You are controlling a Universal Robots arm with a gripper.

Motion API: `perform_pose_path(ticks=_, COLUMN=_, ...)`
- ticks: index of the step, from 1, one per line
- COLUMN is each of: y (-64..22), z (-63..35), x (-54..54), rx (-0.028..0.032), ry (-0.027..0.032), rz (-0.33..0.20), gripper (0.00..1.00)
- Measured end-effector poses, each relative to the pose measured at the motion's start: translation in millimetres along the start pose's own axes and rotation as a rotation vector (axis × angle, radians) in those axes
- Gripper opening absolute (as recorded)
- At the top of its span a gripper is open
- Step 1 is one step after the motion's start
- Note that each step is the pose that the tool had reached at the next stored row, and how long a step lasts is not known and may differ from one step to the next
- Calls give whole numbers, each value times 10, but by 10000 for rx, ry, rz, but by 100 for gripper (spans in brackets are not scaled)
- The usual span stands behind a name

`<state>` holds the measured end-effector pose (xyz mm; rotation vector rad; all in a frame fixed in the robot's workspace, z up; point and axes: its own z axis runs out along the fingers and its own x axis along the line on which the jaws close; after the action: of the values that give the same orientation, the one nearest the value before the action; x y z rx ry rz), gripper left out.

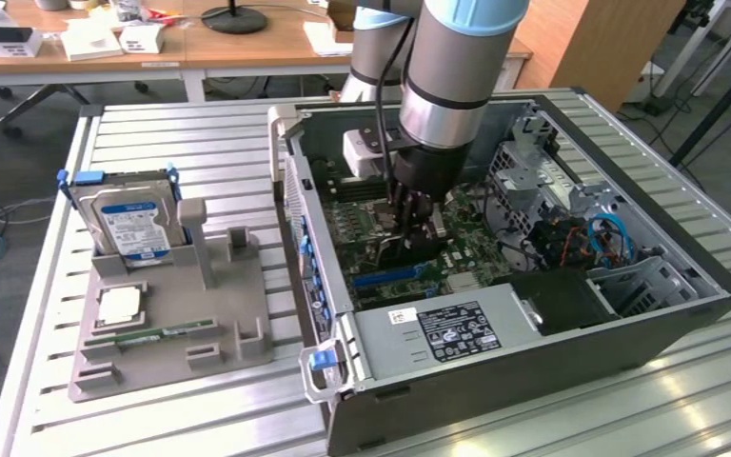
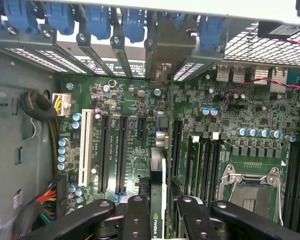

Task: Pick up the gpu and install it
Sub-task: 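Insert the gpu into the slot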

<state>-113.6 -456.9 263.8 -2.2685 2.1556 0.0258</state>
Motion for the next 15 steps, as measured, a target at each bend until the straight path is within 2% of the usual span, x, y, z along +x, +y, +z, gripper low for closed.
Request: perform_pose_path(ticks=15, y=-9, z=-1, x=0, rx=25, ry=3, rz=-59, gripper=26)
